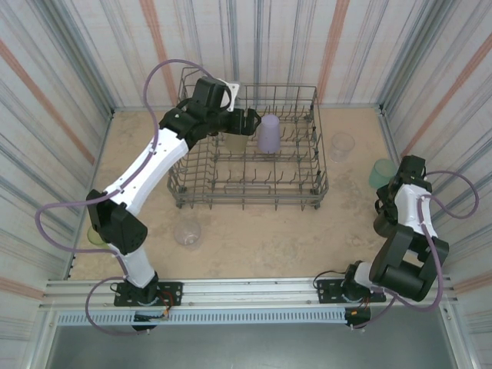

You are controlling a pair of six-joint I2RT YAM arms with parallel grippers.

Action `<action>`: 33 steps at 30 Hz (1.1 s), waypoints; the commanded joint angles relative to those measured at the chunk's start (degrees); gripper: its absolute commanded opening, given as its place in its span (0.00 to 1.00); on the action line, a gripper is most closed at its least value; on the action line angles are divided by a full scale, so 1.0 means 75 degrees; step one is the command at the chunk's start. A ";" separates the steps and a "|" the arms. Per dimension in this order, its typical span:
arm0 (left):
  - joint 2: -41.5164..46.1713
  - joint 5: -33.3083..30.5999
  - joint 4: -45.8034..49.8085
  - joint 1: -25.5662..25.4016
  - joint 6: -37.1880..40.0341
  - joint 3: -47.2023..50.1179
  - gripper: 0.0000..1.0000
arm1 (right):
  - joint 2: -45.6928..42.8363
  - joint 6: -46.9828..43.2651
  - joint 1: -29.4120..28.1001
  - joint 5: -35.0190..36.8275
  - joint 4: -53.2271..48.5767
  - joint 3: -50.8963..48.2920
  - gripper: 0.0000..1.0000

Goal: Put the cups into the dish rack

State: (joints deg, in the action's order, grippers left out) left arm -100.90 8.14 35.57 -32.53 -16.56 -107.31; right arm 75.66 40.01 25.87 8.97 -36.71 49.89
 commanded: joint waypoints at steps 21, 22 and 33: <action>0.0622 0.0297 -0.0359 0.0042 -0.0154 0.0567 0.99 | -0.0523 -0.0342 -0.0014 -0.0479 -0.0425 -0.0259 0.00; 0.0623 0.0308 -0.0360 0.0049 -0.0165 0.0572 0.99 | -0.0708 -0.0342 -0.0094 -0.0470 -0.0516 -0.0233 0.00; 0.0645 0.0379 -0.0430 0.0038 -0.0394 0.0664 0.99 | -0.2170 -0.0267 -0.0945 -0.0838 -0.1692 0.0860 0.00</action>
State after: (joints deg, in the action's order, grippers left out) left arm -98.54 10.02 33.10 -32.36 -18.33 -102.96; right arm 61.60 37.95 20.10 4.27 -47.24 52.07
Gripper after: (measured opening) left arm 0.986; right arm 0.111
